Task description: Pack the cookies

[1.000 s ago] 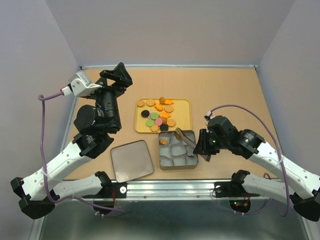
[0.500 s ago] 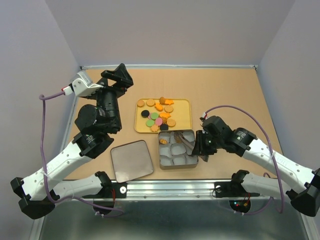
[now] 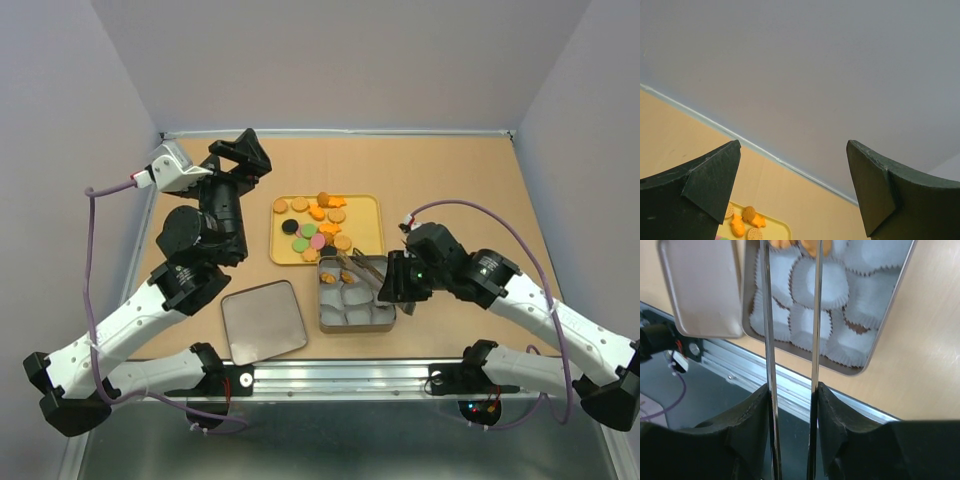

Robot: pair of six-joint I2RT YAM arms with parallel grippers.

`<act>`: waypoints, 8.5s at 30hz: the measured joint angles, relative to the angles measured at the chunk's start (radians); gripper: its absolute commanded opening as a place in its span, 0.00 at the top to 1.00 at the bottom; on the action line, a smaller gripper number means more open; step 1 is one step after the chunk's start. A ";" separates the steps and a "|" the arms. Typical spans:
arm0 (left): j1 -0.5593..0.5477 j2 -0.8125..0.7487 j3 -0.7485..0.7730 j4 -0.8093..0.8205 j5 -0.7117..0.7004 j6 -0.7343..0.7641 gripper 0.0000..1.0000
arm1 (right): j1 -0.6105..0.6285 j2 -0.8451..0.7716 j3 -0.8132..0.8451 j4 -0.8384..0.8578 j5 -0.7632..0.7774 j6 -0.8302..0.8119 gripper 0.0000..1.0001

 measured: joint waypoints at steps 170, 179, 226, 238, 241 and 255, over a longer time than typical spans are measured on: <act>0.381 -0.122 -0.180 -0.448 0.512 -0.120 0.05 | -0.178 -0.015 0.129 -0.212 0.063 -0.167 0.78; 0.381 -0.118 -0.182 -0.447 0.532 -0.131 0.06 | -0.178 -0.078 0.144 -0.230 -0.007 -0.148 0.78; 0.381 -0.150 -0.194 -0.501 0.463 -0.040 0.01 | -0.178 0.036 0.264 -0.119 -0.092 -0.146 0.53; 0.381 -0.249 -0.231 -0.610 0.325 0.048 0.01 | -0.137 0.322 0.263 0.079 -0.154 -0.173 0.57; 0.381 -0.287 -0.269 -0.620 0.308 0.061 0.01 | -0.135 0.335 0.263 0.098 -0.160 -0.177 0.57; 0.381 -0.327 -0.333 -0.623 0.262 0.073 0.01 | -0.134 0.418 0.223 0.166 -0.172 -0.177 0.58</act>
